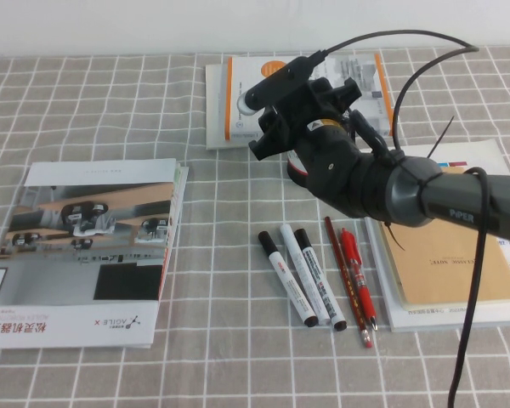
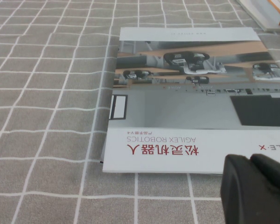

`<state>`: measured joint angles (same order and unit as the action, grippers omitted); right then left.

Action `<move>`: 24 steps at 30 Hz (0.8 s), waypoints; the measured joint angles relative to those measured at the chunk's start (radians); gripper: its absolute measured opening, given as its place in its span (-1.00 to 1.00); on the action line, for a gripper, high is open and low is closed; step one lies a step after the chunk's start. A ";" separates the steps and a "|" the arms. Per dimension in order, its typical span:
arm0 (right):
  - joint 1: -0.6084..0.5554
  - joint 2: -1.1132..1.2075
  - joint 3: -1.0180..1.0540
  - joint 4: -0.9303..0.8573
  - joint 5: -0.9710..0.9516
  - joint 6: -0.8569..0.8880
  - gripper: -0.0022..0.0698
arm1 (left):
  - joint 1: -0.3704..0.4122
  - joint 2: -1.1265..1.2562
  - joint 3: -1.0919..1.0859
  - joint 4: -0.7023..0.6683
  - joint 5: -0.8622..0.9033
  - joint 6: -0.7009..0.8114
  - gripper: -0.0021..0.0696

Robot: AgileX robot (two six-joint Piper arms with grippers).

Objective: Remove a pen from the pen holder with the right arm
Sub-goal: 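Take a marker out of the pen holder and lay it on the table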

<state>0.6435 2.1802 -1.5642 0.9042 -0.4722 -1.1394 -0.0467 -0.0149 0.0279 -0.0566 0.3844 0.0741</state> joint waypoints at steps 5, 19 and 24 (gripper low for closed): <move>0.000 0.011 -0.003 0.007 -0.002 -0.006 0.13 | 0.000 0.000 0.000 0.000 0.000 0.000 -0.96; 0.000 0.011 -0.003 0.016 -0.006 -0.006 -0.34 | 0.000 0.000 0.000 0.000 0.000 0.000 -0.96; 0.000 0.011 -0.004 0.016 -0.009 -0.006 -0.54 | 0.000 0.000 0.000 0.000 0.000 0.000 -0.96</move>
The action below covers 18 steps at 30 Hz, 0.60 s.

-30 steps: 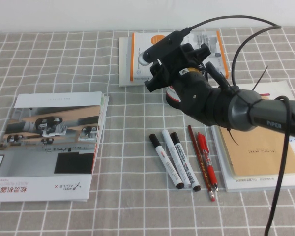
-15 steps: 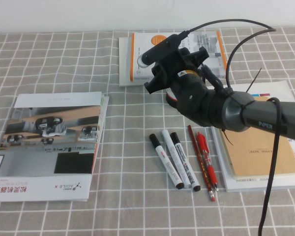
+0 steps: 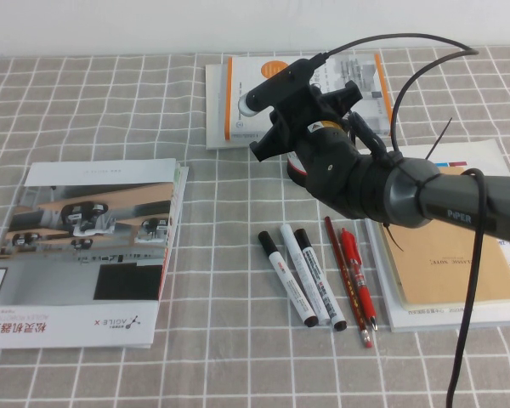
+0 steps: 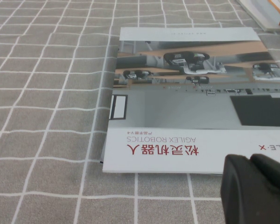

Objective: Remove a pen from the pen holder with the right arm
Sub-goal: 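Take a marker out of the pen holder and lay it on the table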

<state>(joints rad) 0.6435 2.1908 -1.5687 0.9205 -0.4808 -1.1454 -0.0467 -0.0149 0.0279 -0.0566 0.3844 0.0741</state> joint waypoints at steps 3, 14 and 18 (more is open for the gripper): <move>0.000 0.000 0.000 0.001 0.000 0.000 -0.59 | 0.000 0.000 0.000 0.000 0.000 0.000 -0.96; 0.000 0.000 0.000 0.004 0.000 0.000 -0.63 | 0.000 0.000 0.000 0.000 0.000 0.000 -0.96; 0.000 0.000 0.000 0.004 0.000 0.000 -0.63 | 0.000 0.000 0.000 0.000 0.000 0.000 -0.96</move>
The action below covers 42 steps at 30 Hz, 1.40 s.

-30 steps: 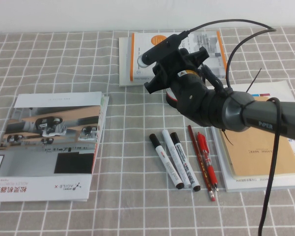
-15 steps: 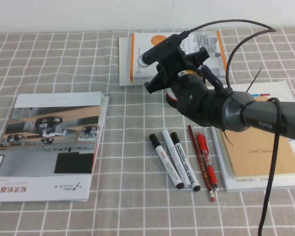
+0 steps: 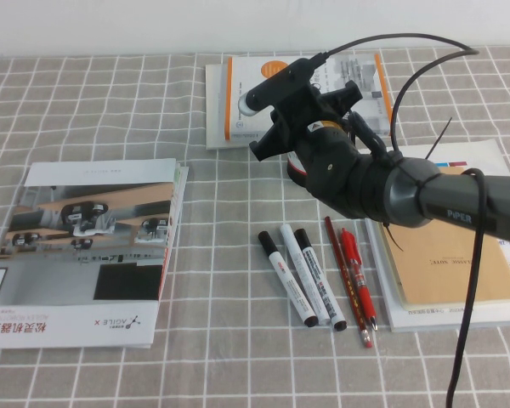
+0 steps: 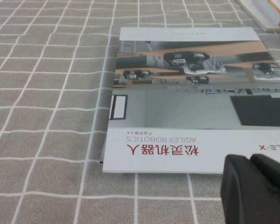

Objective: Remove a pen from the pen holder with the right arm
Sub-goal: 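Take a marker out of the pen holder and lay it on the table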

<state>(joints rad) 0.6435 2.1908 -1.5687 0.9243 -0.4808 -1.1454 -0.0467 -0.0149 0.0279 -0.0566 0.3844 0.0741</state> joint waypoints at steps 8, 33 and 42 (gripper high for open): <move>0.000 -0.033 0.000 0.002 0.000 0.000 -0.63 | 0.000 0.000 0.000 0.000 0.000 0.000 -0.96; 0.000 -0.398 0.000 0.012 0.288 -0.053 -0.64 | 0.000 0.000 0.000 0.000 0.000 0.000 -0.96; 0.000 -0.482 0.000 -0.061 0.788 0.227 -0.64 | 0.000 0.000 0.000 0.000 0.000 0.000 -0.96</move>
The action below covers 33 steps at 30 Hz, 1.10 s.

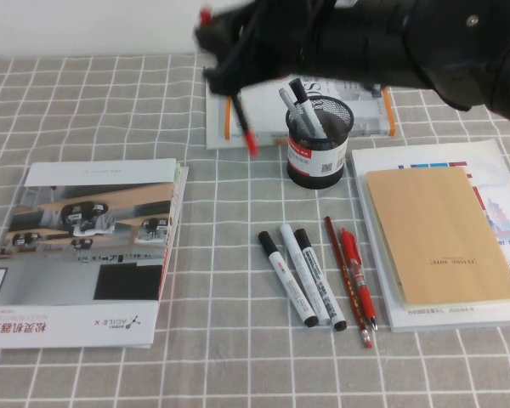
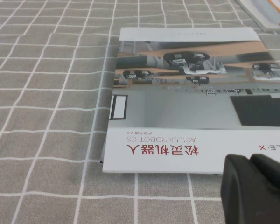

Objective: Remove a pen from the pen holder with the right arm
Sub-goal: 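Take a marker out of the pen holder and lay it on the table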

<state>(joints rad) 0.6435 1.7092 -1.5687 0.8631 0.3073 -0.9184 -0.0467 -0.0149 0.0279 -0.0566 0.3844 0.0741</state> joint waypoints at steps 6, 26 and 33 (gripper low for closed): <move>0.000 0.013 0.000 -0.146 0.251 0.340 -0.64 | 0.000 0.000 0.000 0.000 0.000 0.000 -0.96; 0.000 0.241 -0.007 -0.554 0.520 0.964 -0.64 | 0.000 0.000 0.000 0.000 0.000 0.000 -0.96; 0.000 0.358 -0.116 -0.561 0.542 0.966 -0.64 | 0.000 0.000 0.000 0.000 0.000 0.000 -0.96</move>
<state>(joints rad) 0.6435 2.0676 -1.6849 0.3025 0.8496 0.0471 -0.0467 -0.0149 0.0279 -0.0566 0.3844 0.0741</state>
